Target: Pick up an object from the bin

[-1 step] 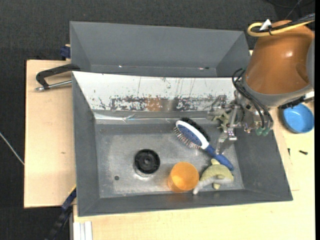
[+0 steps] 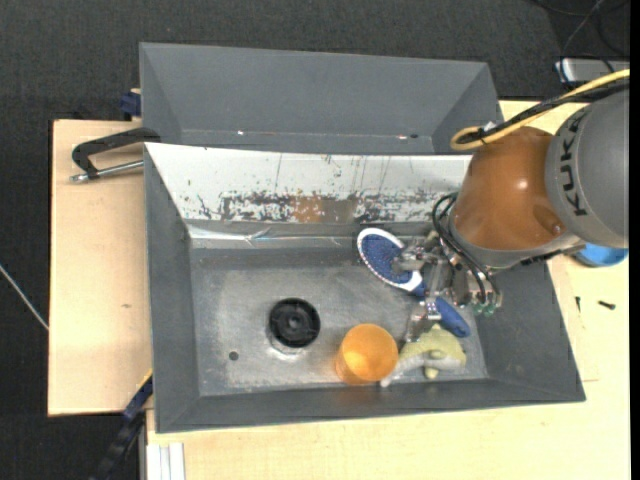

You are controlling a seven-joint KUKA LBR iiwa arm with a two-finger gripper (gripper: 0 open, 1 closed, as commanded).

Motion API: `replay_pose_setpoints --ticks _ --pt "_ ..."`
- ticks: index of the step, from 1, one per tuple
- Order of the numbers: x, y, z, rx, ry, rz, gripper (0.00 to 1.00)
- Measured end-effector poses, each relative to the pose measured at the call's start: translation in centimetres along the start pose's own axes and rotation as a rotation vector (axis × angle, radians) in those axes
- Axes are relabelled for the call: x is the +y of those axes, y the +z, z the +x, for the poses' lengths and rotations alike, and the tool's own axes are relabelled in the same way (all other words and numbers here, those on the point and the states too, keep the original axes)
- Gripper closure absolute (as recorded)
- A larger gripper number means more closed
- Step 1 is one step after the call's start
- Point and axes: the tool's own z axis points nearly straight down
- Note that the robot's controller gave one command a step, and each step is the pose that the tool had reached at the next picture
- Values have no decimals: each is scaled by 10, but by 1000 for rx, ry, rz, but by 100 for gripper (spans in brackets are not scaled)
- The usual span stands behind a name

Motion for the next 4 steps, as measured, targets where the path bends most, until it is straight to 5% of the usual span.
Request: replay_pose_setpoints --ticks 1,2,3,4 --pt "-23 10 -4 -25 20 -3 0" --pt "-21 5 -11 -54 20 -6 100" --pt "-19 -143 -27 4 22 -2 100" --pt "-19 -139 -25 14 22 -3 0"
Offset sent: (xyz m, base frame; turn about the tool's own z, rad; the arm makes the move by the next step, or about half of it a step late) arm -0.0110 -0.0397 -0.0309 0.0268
